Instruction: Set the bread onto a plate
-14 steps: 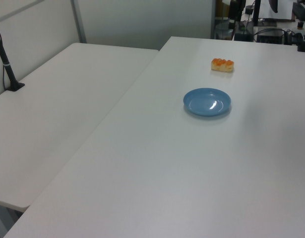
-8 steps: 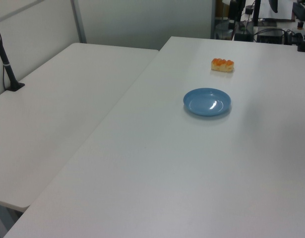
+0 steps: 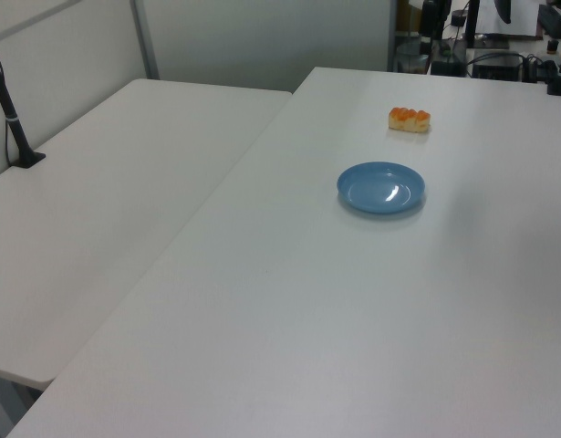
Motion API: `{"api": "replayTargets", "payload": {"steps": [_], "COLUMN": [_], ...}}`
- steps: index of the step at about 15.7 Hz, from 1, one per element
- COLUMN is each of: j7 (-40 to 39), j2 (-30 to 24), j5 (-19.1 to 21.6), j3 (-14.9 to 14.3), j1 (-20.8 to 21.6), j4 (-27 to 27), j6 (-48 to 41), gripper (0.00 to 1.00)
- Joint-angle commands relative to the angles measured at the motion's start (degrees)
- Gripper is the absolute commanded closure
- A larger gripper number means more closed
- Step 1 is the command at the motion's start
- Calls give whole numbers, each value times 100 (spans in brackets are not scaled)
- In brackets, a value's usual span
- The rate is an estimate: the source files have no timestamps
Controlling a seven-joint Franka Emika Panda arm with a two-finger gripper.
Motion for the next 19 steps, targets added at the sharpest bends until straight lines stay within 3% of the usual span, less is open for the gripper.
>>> {"api": "replayTargets", "payload": {"steps": [1, 15, 19], "j7": [21, 39, 65], "j2": [-159, -220, -185], "j5": [128, 93, 128], "j3": [-59, -86, -121], "j1": [86, 25, -168], "j4": [-165, -182, -147], "j6": [72, 107, 133], "gripper": [0, 0, 0]}}
